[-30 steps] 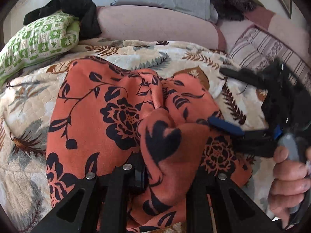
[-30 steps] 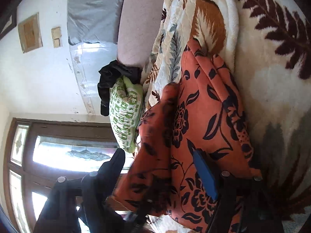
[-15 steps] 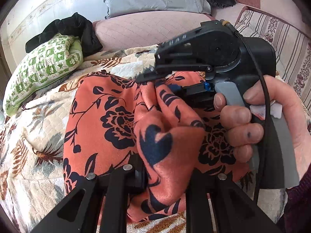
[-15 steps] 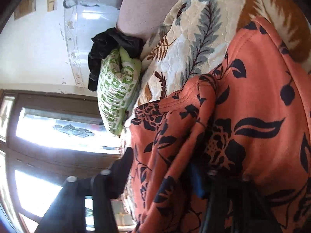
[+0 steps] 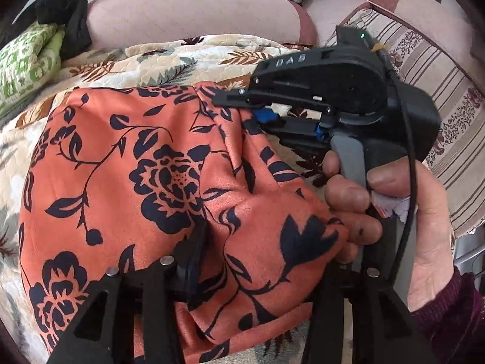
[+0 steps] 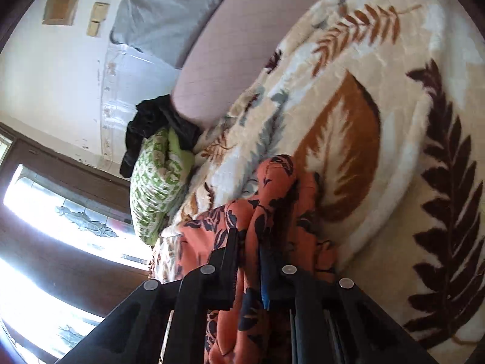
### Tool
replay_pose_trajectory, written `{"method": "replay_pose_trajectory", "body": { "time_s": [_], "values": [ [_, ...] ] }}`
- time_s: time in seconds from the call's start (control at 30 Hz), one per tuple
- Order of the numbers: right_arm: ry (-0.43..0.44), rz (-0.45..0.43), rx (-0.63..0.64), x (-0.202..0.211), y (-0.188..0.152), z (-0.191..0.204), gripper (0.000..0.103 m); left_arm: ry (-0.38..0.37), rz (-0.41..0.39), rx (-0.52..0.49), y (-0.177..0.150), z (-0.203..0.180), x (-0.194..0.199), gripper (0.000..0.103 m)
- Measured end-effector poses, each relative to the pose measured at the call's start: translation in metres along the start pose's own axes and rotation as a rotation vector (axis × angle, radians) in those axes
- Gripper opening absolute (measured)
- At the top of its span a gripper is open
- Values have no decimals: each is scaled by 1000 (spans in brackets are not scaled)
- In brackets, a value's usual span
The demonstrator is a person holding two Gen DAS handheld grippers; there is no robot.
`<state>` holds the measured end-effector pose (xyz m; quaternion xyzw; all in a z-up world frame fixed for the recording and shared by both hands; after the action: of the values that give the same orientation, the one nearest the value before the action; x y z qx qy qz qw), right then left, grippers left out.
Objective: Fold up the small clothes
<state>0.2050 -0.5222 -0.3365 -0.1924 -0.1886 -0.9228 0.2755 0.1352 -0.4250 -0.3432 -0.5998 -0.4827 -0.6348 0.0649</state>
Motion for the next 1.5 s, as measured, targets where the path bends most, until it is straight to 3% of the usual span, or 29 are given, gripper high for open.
{"method": "replay_pose_trajectory", "body": {
  "time_s": [0.07,0.17,0.27,0.33,0.47,0.53,0.6,0.67,0.73,0.8,0.87,0.93,1.03,1.1,1.2,1.33,1.4,1.5],
  "values": [
    [-21,21,-69,-4,-1,-19,17,-60,5,-4,-4,-4,16,64],
    [-40,-14,-59,11,5,-13,22,-157,-1,-16,-9,-1,52,70],
    [-87,-93,33,40,9,9,22,-61,-75,-59,-17,21,86,77],
    [-39,-96,88,53,2,32,22,28,-114,-62,-20,47,97,78],
    [25,48,230,56,-49,76,22,200,-119,-17,-21,105,93,78],
    [-3,115,275,49,-78,82,22,256,-89,-19,-22,125,80,78],
    [-97,163,249,41,-98,65,22,268,-11,-44,-35,139,62,78],
    [-255,228,210,36,-119,24,18,237,-37,-51,-44,144,56,84],
    [-243,194,150,43,-127,-3,5,211,-60,-50,-46,146,59,84],
    [-253,170,128,56,-126,-1,5,179,-53,-33,-42,149,58,84],
    [-291,111,203,61,-118,16,8,153,-56,-10,-37,149,58,84],
    [-268,41,230,57,-103,38,11,149,-68,-1,-36,149,62,84],
    [-276,-20,265,31,-77,63,11,148,-59,-13,-39,148,61,84],
    [-310,-22,232,4,-60,64,11,172,-65,-19,-42,149,59,91],
    [-411,11,143,-36,-46,29,9,168,-69,1,-46,156,52,100],
    [-393,19,96,-54,-25,28,12,102,-37,109,-51,166,46,103],
    [-291,6,164,-56,-20,58,12,72,-18,148,-52,169,44,103],
    [-190,85,232,-76,-25,95,12,70,-27,149,-53,169,42,103]
  ]
}}
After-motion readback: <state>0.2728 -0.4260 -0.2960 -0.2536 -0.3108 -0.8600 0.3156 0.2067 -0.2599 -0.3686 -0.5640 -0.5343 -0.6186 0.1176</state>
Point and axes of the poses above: each gripper's, at about its wrist camera, not at the fingertips, and x roughly against the way its jaws point, z to its left, y to its top, the point moved 8 cm from there along -x, roughly the way its jaws point, and after that the axes turned 1 degree about y, right-handed, at the moved point
